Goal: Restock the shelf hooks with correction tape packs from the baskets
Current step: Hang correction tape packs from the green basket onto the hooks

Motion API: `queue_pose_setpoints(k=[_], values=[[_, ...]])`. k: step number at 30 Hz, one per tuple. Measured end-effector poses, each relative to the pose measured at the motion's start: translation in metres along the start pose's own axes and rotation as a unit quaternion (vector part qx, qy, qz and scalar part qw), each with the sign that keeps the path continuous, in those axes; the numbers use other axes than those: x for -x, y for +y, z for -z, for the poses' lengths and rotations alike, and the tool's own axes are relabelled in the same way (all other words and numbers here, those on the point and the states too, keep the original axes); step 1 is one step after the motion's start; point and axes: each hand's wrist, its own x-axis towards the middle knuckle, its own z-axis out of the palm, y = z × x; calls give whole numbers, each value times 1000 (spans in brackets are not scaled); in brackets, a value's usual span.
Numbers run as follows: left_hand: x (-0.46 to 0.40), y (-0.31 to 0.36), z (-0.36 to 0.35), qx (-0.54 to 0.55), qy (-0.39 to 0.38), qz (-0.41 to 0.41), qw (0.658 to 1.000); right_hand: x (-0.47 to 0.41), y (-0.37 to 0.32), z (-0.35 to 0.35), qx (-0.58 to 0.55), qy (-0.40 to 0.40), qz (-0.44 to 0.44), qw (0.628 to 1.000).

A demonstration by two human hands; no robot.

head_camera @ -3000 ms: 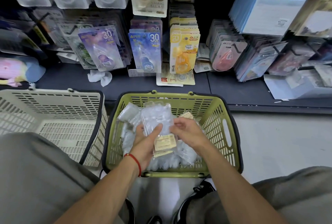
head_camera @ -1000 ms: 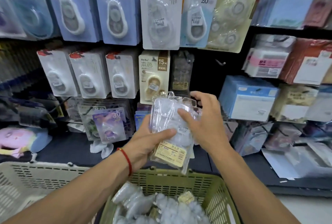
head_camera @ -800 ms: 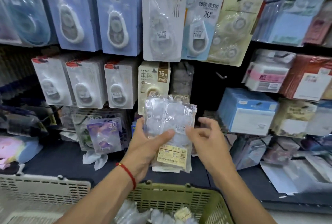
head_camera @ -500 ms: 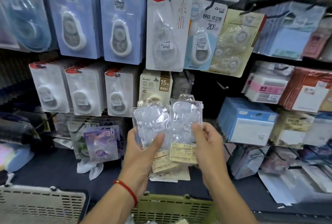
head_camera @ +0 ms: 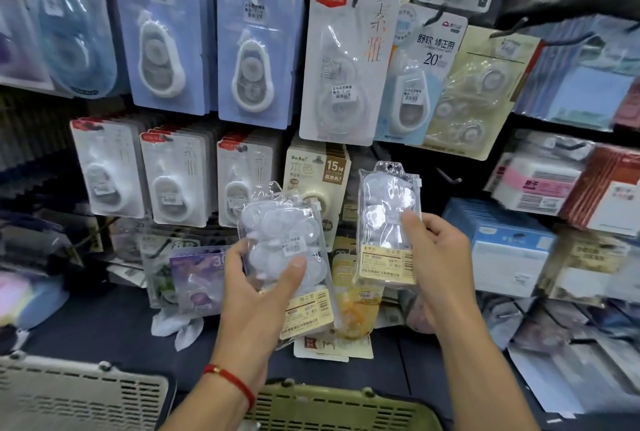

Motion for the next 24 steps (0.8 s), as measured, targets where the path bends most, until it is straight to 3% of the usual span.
queue_pose_setpoints(k=[9, 15, 17, 21, 24], values=[[1, 1, 1, 5, 23, -1, 1000, -3, 0, 2, -14, -2, -30, 999], [0, -4, 0, -16, 22, -2, 1000, 1, 30, 5, 253, -11, -73, 965], [0, -6, -2, -22, 22, -5, 999, 16, 31, 4, 237, -48, -74, 967], [2, -10, -10, -24, 11, -19, 999, 48, 20, -10, 152, -221, -48, 962], [5, -12, -14, -31, 4, -17, 999, 62, 11, -16, 142, -271, -17, 952]])
